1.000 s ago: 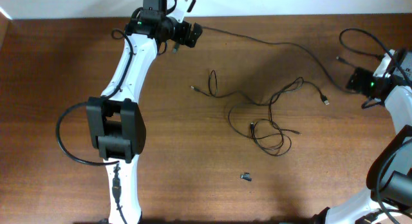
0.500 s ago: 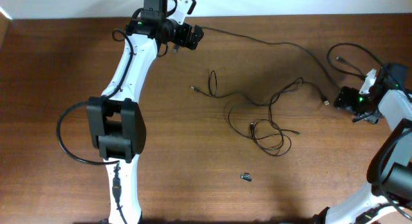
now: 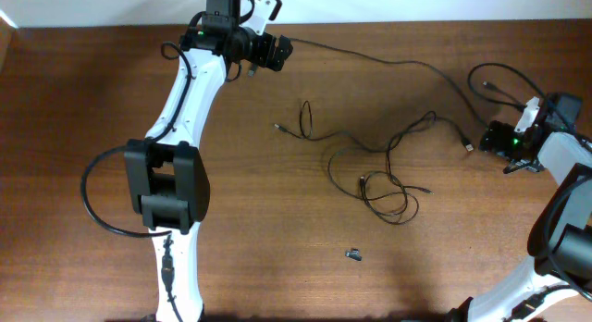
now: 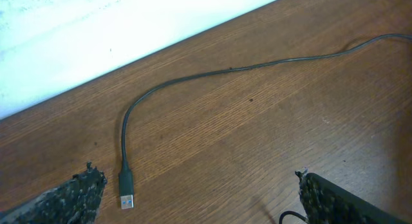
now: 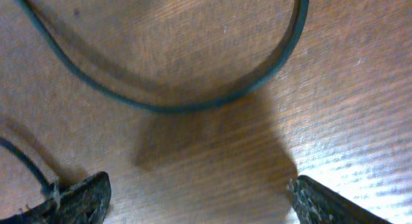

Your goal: Untangle cables

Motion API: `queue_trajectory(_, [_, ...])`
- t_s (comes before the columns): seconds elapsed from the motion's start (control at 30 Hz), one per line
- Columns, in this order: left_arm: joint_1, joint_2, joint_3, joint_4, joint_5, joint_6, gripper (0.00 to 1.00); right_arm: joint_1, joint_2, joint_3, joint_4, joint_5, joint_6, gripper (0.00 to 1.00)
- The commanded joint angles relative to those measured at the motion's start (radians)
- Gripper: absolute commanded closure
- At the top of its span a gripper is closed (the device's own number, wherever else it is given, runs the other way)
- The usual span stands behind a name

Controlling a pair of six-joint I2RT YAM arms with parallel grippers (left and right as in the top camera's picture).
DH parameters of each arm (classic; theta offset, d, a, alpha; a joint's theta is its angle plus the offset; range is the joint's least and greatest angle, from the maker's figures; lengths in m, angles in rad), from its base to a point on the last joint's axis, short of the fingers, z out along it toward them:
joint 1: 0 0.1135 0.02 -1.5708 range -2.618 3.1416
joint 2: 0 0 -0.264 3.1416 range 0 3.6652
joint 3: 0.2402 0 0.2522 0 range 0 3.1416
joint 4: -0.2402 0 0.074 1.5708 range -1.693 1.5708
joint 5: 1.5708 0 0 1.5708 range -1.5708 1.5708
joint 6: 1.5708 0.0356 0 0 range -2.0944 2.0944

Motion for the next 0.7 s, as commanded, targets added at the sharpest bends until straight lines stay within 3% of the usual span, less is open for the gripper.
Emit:
queue_trajectory(0.0, [0.003,-0.002,0.003,0.002,0.018,-0.013,0.01,-0.002,0.031,-0.031,0.04,0.003,-0.018,0.09])
queue_trajectory(0.33, [0.003,-0.002,0.003,0.002,0.018,-0.013,0.01,0.0,0.228,-0.032,0.202,0.003,-0.046,0.09])
queue_trajectory(0.53, [0.003,-0.002,0.003,0.002,0.018,-0.013,0.01,0.04,0.331,-0.032,0.57,0.011,-0.031,0.09])
queue_trajectory(0.67, [0.003,-0.002,0.003,0.002,0.018,-0.013,0.01,0.05,0.333,-0.031,0.688,0.079,-0.026,0.09])
